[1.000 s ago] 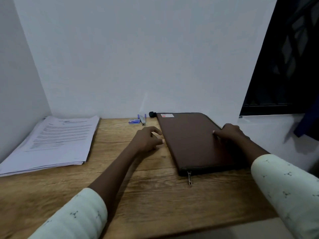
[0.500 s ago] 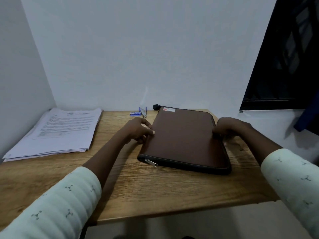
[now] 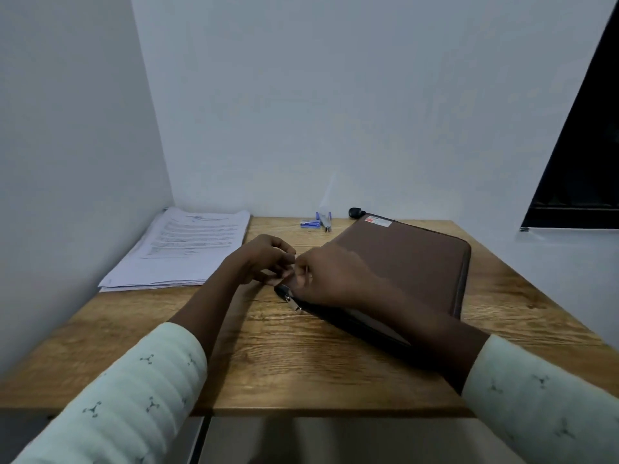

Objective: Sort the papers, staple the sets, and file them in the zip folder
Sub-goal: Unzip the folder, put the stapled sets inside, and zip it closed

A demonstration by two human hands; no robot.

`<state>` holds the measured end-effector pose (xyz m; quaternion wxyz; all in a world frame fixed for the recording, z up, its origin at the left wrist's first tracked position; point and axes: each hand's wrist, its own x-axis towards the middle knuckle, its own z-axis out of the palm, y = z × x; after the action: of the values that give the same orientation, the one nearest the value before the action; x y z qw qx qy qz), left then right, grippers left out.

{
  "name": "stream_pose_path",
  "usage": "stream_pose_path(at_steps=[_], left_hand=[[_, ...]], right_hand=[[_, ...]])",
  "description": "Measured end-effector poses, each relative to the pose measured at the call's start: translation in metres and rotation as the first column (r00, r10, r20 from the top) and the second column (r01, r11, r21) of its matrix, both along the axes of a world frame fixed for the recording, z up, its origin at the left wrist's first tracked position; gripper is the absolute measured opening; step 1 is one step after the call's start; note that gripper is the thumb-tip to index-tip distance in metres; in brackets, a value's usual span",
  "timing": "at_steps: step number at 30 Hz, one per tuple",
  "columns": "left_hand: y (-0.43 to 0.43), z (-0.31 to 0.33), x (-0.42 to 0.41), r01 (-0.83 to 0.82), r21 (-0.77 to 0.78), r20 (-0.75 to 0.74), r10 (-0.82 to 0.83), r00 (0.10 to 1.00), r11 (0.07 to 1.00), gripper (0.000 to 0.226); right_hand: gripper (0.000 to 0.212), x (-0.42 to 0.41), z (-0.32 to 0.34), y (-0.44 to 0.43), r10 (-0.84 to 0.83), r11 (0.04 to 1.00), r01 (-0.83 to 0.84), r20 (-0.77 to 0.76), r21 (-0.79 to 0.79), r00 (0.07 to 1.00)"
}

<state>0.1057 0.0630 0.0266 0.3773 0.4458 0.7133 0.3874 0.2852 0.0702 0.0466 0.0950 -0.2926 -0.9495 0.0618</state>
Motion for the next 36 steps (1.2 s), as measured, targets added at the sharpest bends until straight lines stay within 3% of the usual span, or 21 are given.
stream_pose_path(at_steps=[4, 12, 16, 22, 27, 36], left_hand=[[-0.008, -0.004, -0.007, -0.013, -0.009, 0.042, 0.014, 0.999, 1.000, 0.017], [-0.008, 0.000, -0.003, 0.014, -0.022, 0.004, -0.014, 1.000, 1.000, 0.022], [-0.007, 0.003, 0.000, 0.043, -0.046, -0.042, -0.045, 0.998, 0.998, 0.023], [-0.008, 0.006, 0.002, 0.051, -0.059, -0.078, -0.056, 0.995, 0.997, 0.021], [-0.006, 0.006, 0.002, 0.049, -0.075, -0.082, -0.055, 0.995, 0.996, 0.021], [-0.002, 0.004, -0.001, 0.040, -0.081, -0.098, -0.048, 0.994, 0.996, 0.021]], right_hand=[[0.003, -0.016, -0.003, -0.004, 0.127, 0.986, -0.120, 0.059, -0.115, 0.990], [0.043, -0.013, 0.002, 0.003, 0.223, 0.968, -0.190, 0.214, -0.165, 0.951], [0.048, -0.010, -0.002, 0.001, 0.242, 0.968, -0.219, 0.227, -0.123, 0.943], [0.033, -0.008, -0.011, 0.003, 0.276, 0.959, -0.282, 0.165, 0.014, 0.947], [0.055, -0.008, -0.002, 0.004, 0.271, 0.961, -0.276, 0.290, -0.023, 0.918], [0.031, -0.011, -0.004, 0.004, 0.352, 0.900, -0.408, 0.295, 0.153, 0.888]])
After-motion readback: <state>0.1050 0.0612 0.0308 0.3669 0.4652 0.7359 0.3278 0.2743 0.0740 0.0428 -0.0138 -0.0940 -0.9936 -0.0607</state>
